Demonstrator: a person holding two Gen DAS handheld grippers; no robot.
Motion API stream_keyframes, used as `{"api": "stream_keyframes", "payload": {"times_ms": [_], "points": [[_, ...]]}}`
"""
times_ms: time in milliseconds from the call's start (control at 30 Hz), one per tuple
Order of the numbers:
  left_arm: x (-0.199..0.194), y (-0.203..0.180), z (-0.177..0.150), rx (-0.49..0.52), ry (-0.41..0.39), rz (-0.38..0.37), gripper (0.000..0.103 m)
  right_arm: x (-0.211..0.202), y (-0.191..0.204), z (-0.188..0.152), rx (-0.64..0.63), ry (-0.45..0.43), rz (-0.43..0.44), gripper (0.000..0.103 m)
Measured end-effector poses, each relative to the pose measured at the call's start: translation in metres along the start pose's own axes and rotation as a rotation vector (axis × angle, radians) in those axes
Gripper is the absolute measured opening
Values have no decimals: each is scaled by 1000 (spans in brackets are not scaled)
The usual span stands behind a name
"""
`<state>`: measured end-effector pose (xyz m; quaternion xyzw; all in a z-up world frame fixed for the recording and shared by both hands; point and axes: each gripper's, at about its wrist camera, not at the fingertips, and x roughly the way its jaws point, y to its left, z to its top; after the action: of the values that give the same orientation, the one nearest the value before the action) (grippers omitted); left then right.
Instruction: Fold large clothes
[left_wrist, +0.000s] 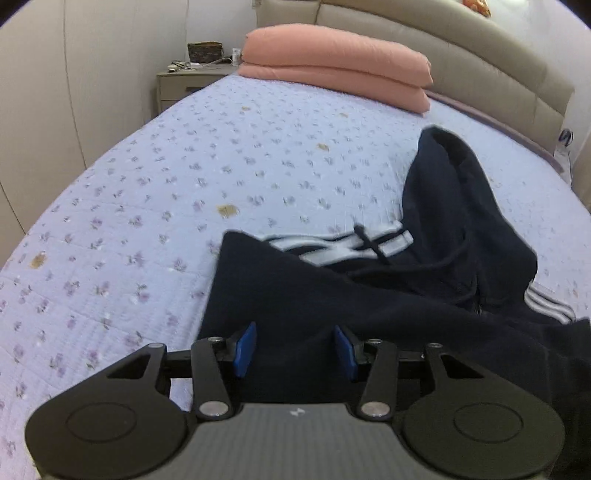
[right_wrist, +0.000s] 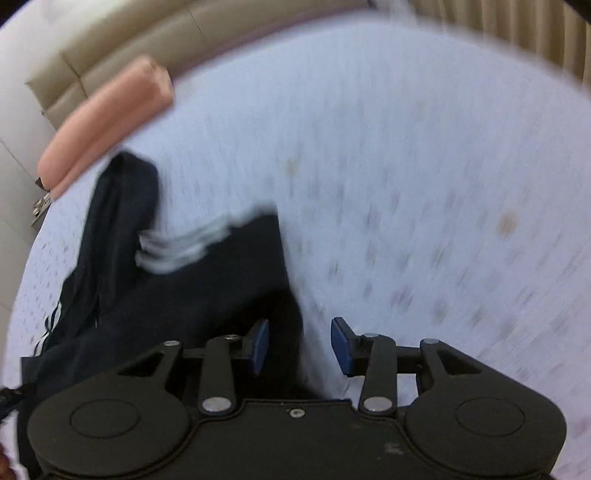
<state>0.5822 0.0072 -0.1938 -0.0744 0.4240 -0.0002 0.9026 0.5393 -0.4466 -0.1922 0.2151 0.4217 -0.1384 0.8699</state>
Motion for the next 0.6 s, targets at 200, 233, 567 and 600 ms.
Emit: {"api": "stream_keyframes", "payload": {"times_ms": [200, 233, 567, 600], "points": [[-26, -16, 6, 17, -64, -67, 48, -4, 76, -16, -355, -37, 36, 36], [-23, -21, 4, 37, -48, -78, 48, 4, 88, -25, -414, -30, 19, 30], [5, -8, -7, 92, 39, 31, 41, 50, 48, -22, -294, 106, -158, 12], [0, -8, -5, 85, 25, 17, 40, 41, 53, -19, -299, 74, -164, 16]]}}
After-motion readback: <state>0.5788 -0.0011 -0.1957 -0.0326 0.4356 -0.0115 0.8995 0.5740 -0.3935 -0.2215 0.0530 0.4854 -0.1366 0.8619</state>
